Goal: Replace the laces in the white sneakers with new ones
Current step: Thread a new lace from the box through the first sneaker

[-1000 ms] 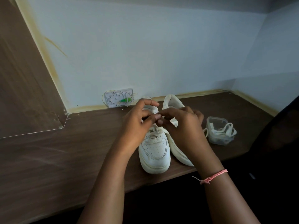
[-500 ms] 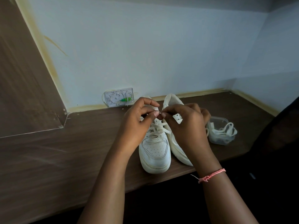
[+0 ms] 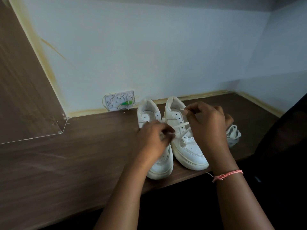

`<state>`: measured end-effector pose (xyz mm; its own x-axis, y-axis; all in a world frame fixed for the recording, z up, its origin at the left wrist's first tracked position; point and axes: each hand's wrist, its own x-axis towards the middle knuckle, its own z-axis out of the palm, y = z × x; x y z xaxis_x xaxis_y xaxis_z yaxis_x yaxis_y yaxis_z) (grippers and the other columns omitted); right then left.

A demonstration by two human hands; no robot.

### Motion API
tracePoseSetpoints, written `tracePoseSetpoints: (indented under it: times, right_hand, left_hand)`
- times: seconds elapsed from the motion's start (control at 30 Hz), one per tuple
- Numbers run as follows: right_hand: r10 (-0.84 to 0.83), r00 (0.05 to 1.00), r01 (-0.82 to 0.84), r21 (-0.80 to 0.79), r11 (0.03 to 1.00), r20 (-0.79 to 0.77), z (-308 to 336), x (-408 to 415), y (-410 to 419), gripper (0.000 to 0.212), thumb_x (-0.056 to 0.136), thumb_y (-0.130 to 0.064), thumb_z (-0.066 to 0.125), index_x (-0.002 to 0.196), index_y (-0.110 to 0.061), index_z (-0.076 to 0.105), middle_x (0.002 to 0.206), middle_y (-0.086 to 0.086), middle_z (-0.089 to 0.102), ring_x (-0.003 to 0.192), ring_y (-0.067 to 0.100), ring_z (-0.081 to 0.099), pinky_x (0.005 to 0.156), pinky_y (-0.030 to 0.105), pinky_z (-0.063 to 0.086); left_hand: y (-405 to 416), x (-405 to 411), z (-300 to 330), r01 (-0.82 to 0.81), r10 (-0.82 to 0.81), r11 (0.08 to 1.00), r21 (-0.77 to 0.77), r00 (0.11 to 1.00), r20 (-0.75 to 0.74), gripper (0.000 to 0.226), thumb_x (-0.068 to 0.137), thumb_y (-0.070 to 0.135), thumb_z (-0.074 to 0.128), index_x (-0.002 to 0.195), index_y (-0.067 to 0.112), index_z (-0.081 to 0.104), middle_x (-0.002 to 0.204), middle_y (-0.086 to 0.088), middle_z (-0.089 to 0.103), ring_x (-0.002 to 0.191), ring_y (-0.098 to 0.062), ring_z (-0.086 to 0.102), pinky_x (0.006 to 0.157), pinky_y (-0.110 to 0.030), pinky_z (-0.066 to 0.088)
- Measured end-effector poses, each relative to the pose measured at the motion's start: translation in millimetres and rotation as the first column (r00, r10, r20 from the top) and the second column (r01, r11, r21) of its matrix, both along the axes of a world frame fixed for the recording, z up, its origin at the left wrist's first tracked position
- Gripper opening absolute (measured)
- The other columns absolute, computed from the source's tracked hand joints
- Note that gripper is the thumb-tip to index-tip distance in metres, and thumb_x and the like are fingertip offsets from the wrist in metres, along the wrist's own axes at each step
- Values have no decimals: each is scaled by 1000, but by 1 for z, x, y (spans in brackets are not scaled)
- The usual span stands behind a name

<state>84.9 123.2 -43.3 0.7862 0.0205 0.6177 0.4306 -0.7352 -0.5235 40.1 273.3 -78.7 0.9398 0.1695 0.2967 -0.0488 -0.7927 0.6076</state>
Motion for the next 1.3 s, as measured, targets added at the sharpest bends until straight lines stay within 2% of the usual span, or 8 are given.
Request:
tracePoseSetpoints:
  times: [0.17, 0.33, 0.4, 0.57, 0.67, 0.8, 1.03, 1.3]
  right_hand:
    - [0, 1000, 0, 19, 1000, 8, -2, 0, 7, 4, 89, -29, 67, 86, -33, 67, 77, -20, 61, 93, 8, 42, 81, 26, 13]
    - [161, 987, -161, -17, 987, -28, -11, 1, 33, 9, 90, -21, 67, 87, -29, 68, 83, -17, 64, 98, 12, 48, 85, 30, 19]
    - [201, 978, -202, -12, 979, -52, -15, 5, 40, 8, 91, -20, 64, 90, -28, 67, 87, -15, 66, 101, 11, 49, 87, 28, 18]
    - [236, 967, -231, 59, 971, -96, -25, 17, 45, 10, 88, -19, 67, 85, -28, 69, 77, -17, 62, 93, 11, 58, 88, 33, 33]
    - [315, 943, -305, 100, 947, -110, -32, 19, 47, 10, 83, -14, 71, 85, -23, 74, 79, -11, 70, 87, 14, 63, 79, 43, 52]
    - [271, 962, -272, -159, 949, -32, -47, 12, 61, 10, 78, -10, 74, 82, -19, 74, 77, -4, 69, 84, 22, 57, 75, 37, 47]
    - [135, 985, -88, -371, 924, 103, -52, 4, 76, 10, 69, -10, 78, 71, -16, 70, 76, 0, 57, 78, 26, 50, 69, 37, 42]
    - [140, 890, -192, -80, 978, -435, -48, 9, 75, 14, 93, -29, 61, 103, -31, 71, 99, -11, 48, 114, 23, 35, 85, 34, 21]
  left_hand:
    - [-1, -20, 23, 538, -632, 775, -332, 644, -431, 14, 87, 31, 72, 99, 26, 78, 94, 13, 75, 90, -3, 68, 97, -31, 51]
    - [32, -9, 18, 96, -116, 899, -426, 993, -21, 7, 89, 32, 69, 91, 28, 74, 77, 3, 71, 68, -6, 64, 67, -26, 47]
    - [30, -7, 12, -9, -26, 931, -366, 996, -91, 17, 88, 35, 69, 104, 31, 71, 78, 8, 65, 68, -1, 60, 61, -17, 43]
    - [29, -15, 17, 344, -445, 891, -296, 789, -424, 18, 87, 40, 70, 100, 31, 77, 90, 17, 74, 81, 6, 64, 77, -18, 52]
    - [45, -19, 20, 246, -367, 876, -415, 899, -241, 15, 92, 34, 65, 92, 26, 78, 62, 19, 65, 54, 7, 51, 57, -10, 39]
    - [58, -11, 2, -130, 136, 943, -305, 991, -4, 20, 96, 25, 59, 111, 37, 65, 83, 9, 63, 69, -2, 57, 55, -9, 40]
    - [59, 4, -19, -9, 5, 962, -271, 1000, -16, 59, 90, 3, 63, 128, 46, 52, 103, 6, 48, 78, -5, 53, 72, -18, 48]
    - [60, 5, -28, 12, 13, 946, -325, 997, 75, 44, 78, 2, 76, 93, 39, 57, 93, 4, 51, 71, -7, 50, 70, -21, 48]
